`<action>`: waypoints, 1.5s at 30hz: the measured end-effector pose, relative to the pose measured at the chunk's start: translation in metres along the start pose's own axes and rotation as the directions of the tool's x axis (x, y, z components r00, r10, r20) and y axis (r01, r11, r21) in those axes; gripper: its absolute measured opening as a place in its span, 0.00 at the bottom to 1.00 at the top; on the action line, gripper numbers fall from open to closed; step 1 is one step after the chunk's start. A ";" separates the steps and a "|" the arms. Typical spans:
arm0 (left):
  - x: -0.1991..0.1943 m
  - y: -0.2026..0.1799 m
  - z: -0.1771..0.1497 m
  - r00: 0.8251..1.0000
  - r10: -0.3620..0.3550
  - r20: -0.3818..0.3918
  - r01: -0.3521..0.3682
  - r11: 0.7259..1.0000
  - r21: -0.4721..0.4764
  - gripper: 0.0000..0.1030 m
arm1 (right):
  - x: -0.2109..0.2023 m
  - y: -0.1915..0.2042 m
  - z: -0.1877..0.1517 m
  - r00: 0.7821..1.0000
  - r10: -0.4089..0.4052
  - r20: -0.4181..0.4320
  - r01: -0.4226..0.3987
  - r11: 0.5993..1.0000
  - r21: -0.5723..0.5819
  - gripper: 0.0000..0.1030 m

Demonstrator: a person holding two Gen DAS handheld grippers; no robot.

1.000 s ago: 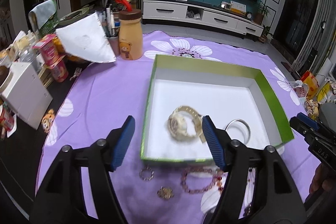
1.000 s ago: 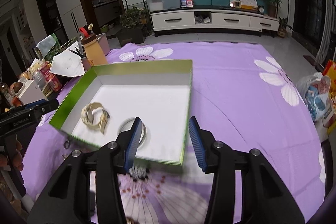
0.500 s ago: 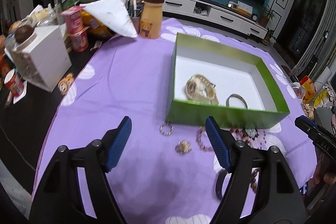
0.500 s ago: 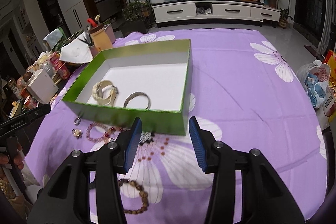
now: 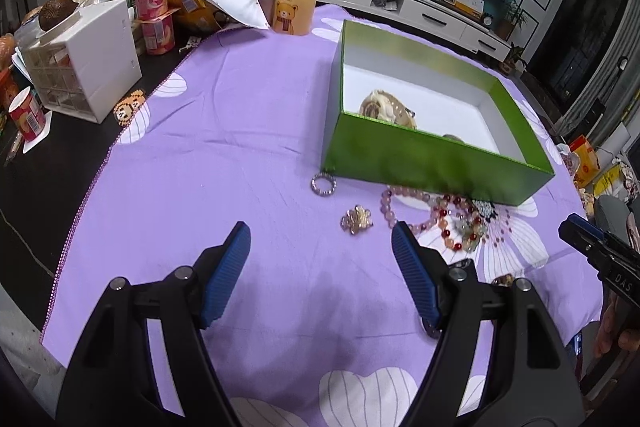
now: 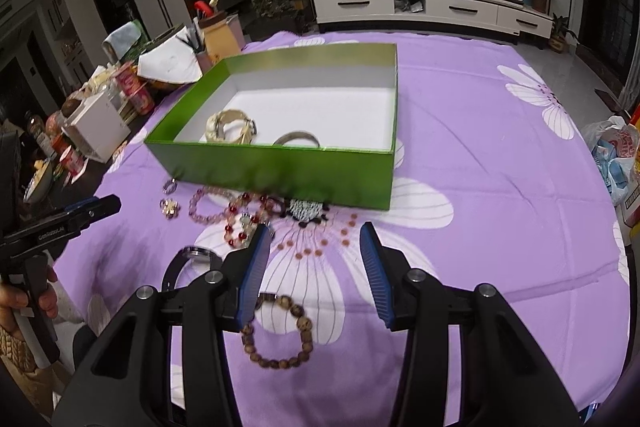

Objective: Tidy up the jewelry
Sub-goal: 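Withdraw both tools from the box toward the remaining jewelry, then grasp the gold flower brooch with the left tool while the right tool grasps the brown bead bracelet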

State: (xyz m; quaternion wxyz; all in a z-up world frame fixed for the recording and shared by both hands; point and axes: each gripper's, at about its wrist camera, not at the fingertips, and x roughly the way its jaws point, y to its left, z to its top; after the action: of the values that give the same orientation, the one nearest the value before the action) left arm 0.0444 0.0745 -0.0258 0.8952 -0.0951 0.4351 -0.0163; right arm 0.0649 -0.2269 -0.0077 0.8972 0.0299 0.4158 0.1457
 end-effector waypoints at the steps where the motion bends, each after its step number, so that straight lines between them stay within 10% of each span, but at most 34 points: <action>1: 0.000 0.000 -0.001 1.000 0.000 -0.002 0.000 1.000 0.001 0.72 | 0.001 0.000 -0.001 1.000 0.002 -0.006 -0.002 1.000 -0.002 0.46; 17: 0.034 -0.019 -0.010 0.999 -0.008 -0.040 0.011 0.997 0.082 0.72 | 0.027 0.015 -0.040 0.990 0.021 -0.136 -0.032 0.996 -0.079 0.46; 30: 0.070 -0.038 0.001 0.998 -0.031 -0.059 0.040 0.987 0.154 0.46 | 0.044 0.024 -0.053 0.990 -0.017 -0.138 -0.012 0.978 -0.209 0.30; 34: 0.075 -0.039 0.001 0.998 -0.030 -0.057 0.039 0.984 0.174 0.33 | 0.045 0.023 -0.053 0.992 -0.028 -0.125 -0.002 0.973 -0.230 0.11; 45: 0.066 -0.038 -0.001 0.998 -0.053 -0.042 0.059 0.983 0.172 0.19 | 0.032 0.018 -0.041 0.998 -0.036 -0.056 0.024 0.981 -0.195 0.10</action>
State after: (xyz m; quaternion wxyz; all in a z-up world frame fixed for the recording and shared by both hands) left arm 0.0861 0.0299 -0.0707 0.8910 -0.0288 0.4459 -0.0811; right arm 0.0491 -0.2030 -0.0550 0.8851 -0.0684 0.4266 0.1727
